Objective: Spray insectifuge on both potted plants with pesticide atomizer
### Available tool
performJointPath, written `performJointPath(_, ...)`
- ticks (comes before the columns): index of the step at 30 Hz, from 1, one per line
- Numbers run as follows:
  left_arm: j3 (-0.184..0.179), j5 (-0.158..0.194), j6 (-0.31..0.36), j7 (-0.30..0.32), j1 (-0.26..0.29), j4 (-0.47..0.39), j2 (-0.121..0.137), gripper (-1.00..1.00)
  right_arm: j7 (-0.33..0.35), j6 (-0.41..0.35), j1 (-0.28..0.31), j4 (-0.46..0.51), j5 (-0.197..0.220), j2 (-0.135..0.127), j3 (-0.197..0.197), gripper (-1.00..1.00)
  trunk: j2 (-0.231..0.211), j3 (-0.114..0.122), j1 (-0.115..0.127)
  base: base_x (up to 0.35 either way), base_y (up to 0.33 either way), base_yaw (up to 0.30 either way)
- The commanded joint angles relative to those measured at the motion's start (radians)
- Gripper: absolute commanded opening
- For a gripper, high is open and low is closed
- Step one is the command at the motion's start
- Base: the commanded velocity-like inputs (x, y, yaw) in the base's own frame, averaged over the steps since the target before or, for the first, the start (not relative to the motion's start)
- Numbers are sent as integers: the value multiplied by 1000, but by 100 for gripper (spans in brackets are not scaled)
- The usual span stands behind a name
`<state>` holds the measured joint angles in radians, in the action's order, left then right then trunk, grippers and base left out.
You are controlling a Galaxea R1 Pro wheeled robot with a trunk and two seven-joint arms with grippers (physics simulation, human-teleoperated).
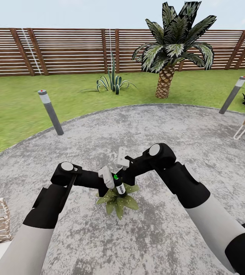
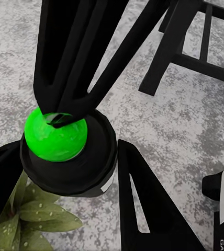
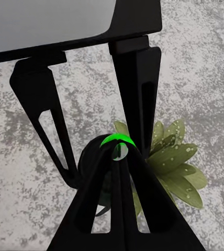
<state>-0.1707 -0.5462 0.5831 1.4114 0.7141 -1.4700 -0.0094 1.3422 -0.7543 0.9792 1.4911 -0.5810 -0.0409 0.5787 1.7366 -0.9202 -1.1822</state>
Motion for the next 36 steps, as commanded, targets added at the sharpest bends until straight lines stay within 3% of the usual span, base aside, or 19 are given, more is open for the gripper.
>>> performJointPath(1,0,-7,11,8,1,-1,-1,-100,6,-7,1,1,-7,0,1,-100,0,-1,0,0,0,0)
performJointPath(18,0,9,24,8,23,-1,0,-100,5,-5,0,0,-7,0,1,-100,0,-1,0,0,0,0)
performJointPath(23,-4,14,24,7,24,-1,0,-100,-27,-5,-1,0,-8,0,3,-100,0,-1,0,0,0,0)
performJointPath(26,-6,10,23,6,24,2,11,-100,-30,-5,-1,0,-8,0,3,-100,0,-1,0,0,0,0)
performJointPath(30,-9,8,23,6,19,8,72,-100,-30,-6,0,0,-8,3,2,-100,0,-1,0,0,0,0)
performJointPath(33,-13,7,24,6,17,14,139,-100,-31,-6,1,1,-8,6,2,-100,0,-1,0,0,0,0)
performJointPath(34,-15,1,24,5,16,17,166,-100,-31,-7,1,1,-8,9,3,-100,0,-1,0,0,0,0)
performJointPath(36,-17,-25,25,5,16,23,193,-100,-31,-8,1,1,-8,11,5,-100,0,-1,0,0,0,0)
